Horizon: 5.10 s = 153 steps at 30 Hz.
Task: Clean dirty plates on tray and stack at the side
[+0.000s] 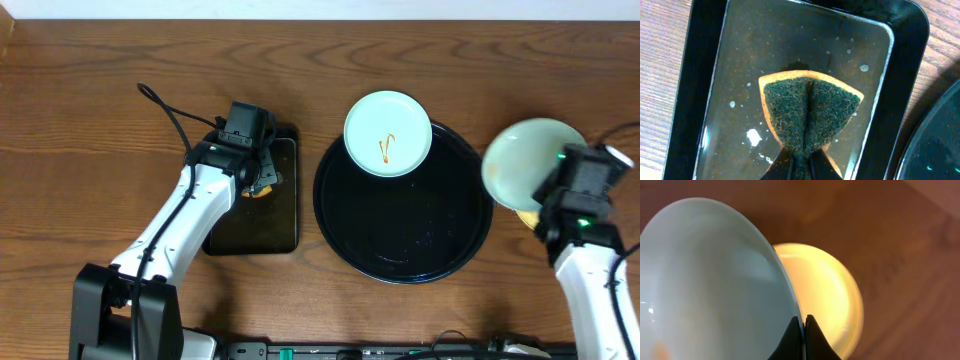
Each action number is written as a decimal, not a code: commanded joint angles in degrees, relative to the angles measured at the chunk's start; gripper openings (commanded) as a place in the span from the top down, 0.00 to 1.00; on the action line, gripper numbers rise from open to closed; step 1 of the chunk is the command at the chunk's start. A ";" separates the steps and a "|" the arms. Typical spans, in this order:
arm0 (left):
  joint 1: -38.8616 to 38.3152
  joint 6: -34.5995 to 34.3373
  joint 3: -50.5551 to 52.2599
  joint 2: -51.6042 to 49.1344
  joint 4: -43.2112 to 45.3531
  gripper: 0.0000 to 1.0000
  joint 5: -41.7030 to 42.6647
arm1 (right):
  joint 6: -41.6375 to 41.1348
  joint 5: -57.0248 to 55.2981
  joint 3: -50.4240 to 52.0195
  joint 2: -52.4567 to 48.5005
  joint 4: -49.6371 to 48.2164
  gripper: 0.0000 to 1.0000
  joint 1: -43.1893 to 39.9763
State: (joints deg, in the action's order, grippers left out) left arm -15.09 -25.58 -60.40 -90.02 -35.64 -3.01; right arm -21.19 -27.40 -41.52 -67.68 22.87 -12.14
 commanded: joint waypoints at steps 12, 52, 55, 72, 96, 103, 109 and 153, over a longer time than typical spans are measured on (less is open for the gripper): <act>0.28 0.44 0.24 -0.55 -0.15 0.92 -0.46 | -4.07 3.89 -0.85 -12.33 -0.74 0.96 -13.29; 0.28 0.28 0.24 -0.55 -0.11 0.92 -0.48 | 11.32 42.16 -16.65 -38.64 -25.49 0.52 17.33; 0.28 0.28 0.24 -0.55 0.02 0.92 -0.48 | 10.95 42.16 -16.65 -41.29 -27.63 0.53 17.33; 0.28 0.28 0.24 -0.55 0.31 0.92 -0.48 | 6.12 44.76 -16.65 -41.55 -18.73 0.99 17.49; -15.06 1.31 0.24 -0.83 18.01 0.92 16.20 | 9.25 39.21 -10.82 -30.27 9.27 0.99 19.37; -23.30 -6.51 0.24 -5.62 23.34 0.92 15.02 | 9.03 39.47 -10.38 -30.27 9.73 0.99 19.37; -27.56 -10.82 0.24 -10.47 27.67 0.92 17.31 | 8.33 39.69 -10.32 -30.25 9.90 0.99 19.37; -17.18 1.99 -3.76 -6.51 14.23 0.93 12.61 | 8.39 39.91 -10.27 -30.27 11.41 0.94 19.37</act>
State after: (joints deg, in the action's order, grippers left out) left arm -33.12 -25.45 -63.02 -99.35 -17.74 10.85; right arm -12.64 12.93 -52.01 -97.41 34.44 6.57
